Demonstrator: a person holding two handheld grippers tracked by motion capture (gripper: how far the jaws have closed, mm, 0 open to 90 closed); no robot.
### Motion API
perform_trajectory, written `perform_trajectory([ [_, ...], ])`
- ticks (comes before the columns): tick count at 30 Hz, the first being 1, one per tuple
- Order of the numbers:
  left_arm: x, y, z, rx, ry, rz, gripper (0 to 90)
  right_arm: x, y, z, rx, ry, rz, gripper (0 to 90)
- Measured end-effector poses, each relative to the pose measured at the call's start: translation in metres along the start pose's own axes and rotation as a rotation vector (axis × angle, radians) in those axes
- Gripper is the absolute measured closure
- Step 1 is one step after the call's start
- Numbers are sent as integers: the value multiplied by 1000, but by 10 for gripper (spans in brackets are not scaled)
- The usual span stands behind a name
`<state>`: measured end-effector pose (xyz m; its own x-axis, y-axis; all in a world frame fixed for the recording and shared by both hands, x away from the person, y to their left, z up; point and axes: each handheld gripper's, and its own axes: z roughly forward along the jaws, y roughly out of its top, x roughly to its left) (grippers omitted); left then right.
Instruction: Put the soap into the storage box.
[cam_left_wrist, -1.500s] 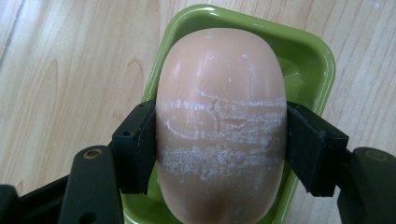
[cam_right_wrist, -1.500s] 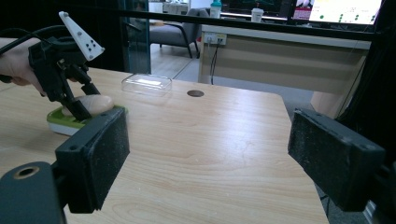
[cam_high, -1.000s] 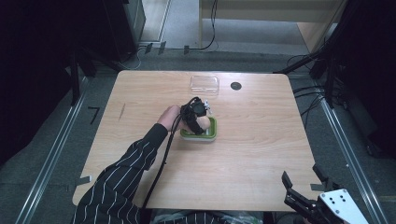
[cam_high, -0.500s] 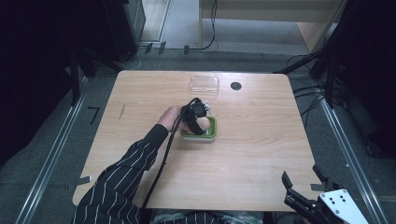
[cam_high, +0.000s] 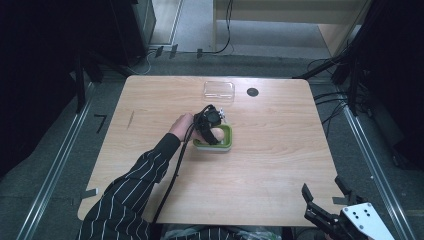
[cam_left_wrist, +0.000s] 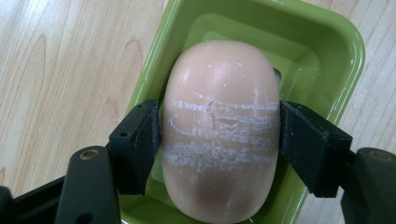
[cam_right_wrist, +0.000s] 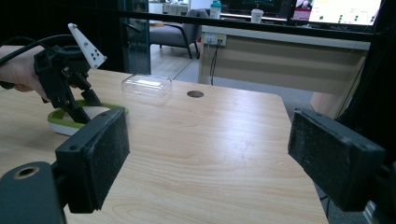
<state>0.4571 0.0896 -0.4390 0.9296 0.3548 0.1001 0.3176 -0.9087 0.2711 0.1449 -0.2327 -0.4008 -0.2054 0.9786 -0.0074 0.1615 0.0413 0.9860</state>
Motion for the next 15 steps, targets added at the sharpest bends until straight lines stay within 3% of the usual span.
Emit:
perform_trajectory([
  [6,0,1,-3,-13,3,-4,284,0,0,0,0,0,0,132],
  [15,1,1,-11,23,-8,-42,157,0,0,0,-1,-1,2,132],
])
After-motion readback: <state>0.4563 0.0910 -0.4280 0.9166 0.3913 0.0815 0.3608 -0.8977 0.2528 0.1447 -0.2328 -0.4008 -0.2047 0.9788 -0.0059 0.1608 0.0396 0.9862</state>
